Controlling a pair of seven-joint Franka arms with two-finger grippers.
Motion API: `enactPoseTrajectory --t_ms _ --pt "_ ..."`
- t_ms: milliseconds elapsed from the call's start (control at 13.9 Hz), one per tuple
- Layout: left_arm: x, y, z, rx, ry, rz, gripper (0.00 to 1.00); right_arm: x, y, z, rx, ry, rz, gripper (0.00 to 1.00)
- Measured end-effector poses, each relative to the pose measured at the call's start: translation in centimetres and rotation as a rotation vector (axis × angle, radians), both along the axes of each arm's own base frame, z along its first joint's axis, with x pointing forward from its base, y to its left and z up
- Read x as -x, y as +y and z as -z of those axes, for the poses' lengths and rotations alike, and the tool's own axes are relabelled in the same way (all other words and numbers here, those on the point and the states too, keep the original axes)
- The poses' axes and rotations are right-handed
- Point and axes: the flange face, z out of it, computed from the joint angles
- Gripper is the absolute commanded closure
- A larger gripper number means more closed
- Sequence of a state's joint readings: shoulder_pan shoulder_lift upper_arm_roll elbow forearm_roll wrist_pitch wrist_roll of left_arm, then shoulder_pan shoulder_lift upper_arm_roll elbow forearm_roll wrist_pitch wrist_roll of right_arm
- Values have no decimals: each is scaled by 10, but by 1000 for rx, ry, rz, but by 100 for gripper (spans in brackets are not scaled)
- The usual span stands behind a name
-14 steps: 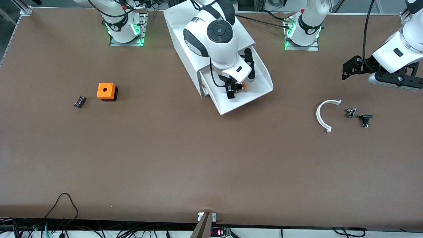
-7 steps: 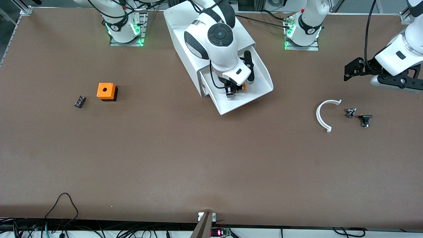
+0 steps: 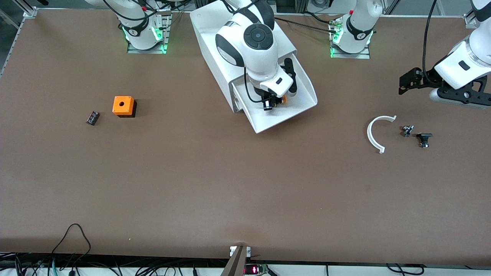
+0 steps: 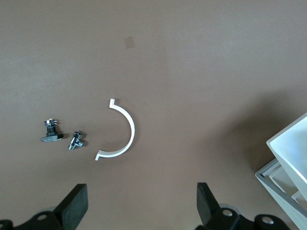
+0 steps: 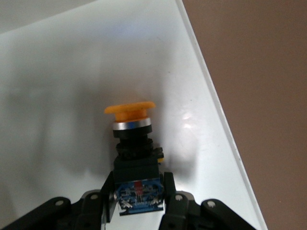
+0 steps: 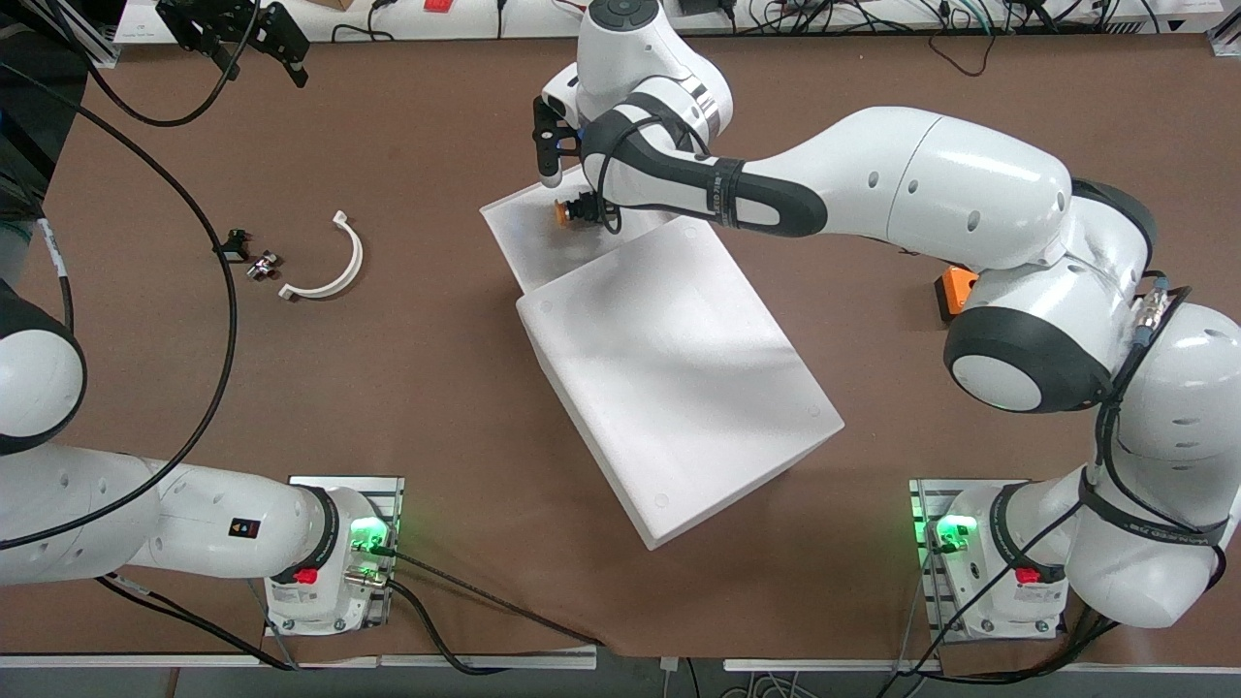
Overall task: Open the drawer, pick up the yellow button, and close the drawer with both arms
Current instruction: 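Grasp the yellow push button in the drawer with the right gripper, then carry the yellow button out and set it beside the orange box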
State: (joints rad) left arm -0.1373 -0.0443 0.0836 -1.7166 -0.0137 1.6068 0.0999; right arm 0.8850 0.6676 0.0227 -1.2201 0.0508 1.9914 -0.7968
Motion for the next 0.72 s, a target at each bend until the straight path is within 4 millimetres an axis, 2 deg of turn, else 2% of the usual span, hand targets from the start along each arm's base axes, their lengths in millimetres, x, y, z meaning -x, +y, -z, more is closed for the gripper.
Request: enactPoseTrajectory --t_ms 216,432,576,719 --pt "0 0 0 0 0 0 0 8 8 -5 6 -26 6 81" --pt "-2 0 1 -1 0 0 0 3 5 -36 -30 -53 121 81" --pt "-7 -1 -1 -1 -6 0 0 -13 -13 -66 -57 -82 214 81" --pt "-10 -1 -3 -2 -6 0 0 -37 -40 -88 -71 -106 309 81"
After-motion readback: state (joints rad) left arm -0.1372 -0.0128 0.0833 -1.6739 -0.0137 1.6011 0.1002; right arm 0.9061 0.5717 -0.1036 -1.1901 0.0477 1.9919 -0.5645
